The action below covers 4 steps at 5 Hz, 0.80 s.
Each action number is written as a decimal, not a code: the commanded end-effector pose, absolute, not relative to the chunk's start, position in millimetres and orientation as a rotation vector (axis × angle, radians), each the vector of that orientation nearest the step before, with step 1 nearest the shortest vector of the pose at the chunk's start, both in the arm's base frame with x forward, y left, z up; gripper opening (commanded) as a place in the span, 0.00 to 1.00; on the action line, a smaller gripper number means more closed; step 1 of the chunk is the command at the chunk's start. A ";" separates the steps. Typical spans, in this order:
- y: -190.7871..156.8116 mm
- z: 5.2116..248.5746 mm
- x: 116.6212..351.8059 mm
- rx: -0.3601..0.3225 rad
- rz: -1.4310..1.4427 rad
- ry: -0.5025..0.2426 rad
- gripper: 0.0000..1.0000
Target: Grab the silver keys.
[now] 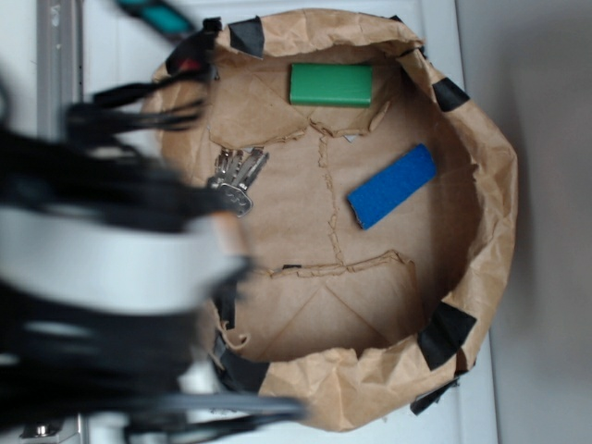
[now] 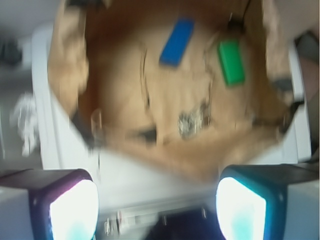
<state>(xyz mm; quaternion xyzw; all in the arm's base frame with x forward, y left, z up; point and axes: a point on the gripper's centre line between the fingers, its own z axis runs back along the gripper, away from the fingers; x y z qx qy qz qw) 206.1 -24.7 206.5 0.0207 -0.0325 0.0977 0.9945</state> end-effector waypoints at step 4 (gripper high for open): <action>30.4 150.5 214.0 0.233 0.940 -0.065 1.00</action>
